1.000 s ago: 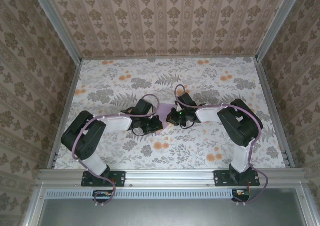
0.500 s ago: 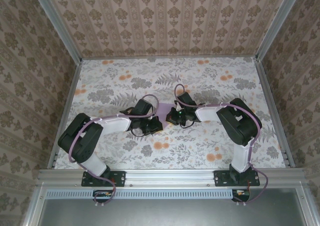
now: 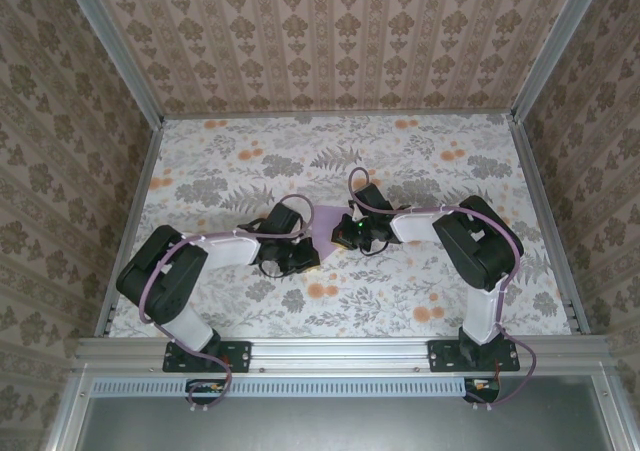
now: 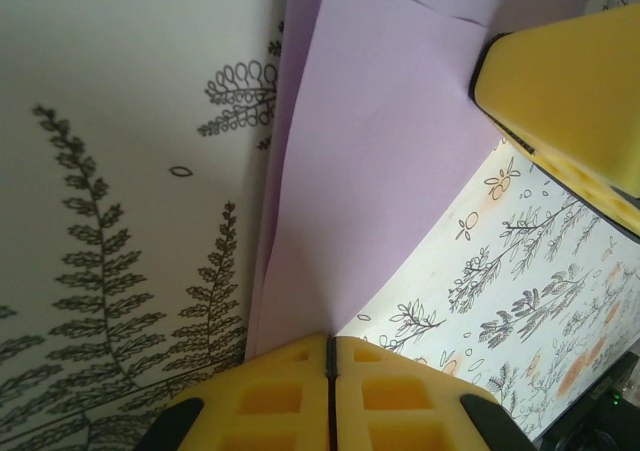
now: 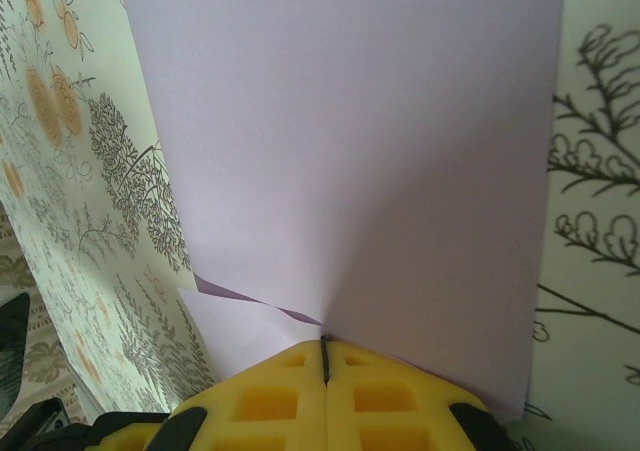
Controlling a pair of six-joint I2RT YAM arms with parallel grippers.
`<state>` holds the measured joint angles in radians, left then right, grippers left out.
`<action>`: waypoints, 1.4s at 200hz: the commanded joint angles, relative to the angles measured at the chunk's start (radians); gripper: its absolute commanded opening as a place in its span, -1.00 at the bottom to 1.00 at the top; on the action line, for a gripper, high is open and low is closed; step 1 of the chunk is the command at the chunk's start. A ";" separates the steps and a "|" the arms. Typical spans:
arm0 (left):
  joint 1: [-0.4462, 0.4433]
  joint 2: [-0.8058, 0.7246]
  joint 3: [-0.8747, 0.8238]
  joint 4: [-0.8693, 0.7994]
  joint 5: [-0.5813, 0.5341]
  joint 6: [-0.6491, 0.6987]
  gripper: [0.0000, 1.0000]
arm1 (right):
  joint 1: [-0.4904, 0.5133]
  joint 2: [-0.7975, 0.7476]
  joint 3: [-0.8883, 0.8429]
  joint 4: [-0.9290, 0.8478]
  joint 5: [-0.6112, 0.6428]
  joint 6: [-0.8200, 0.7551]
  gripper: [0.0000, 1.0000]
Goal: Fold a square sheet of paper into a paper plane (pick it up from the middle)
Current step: Third fold the triangle at the center of the table.
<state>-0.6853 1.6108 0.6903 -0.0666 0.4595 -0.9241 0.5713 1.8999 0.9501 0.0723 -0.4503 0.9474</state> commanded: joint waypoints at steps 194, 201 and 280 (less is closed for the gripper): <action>0.027 0.008 -0.054 -0.028 -0.033 0.000 -0.92 | 0.001 0.095 -0.033 -0.187 0.096 0.005 -1.00; 0.027 0.010 -0.057 -0.041 -0.036 0.002 -0.95 | 0.001 0.095 -0.033 -0.187 0.096 0.003 -1.00; 0.033 0.027 -0.073 -0.065 -0.046 0.021 -1.00 | 0.044 -0.099 -0.001 -0.118 0.054 -0.140 -1.00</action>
<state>-0.6594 1.5955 0.6590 -0.0288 0.4488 -0.9268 0.5789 1.8626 0.9569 0.0116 -0.4255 0.8627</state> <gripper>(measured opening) 0.054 0.056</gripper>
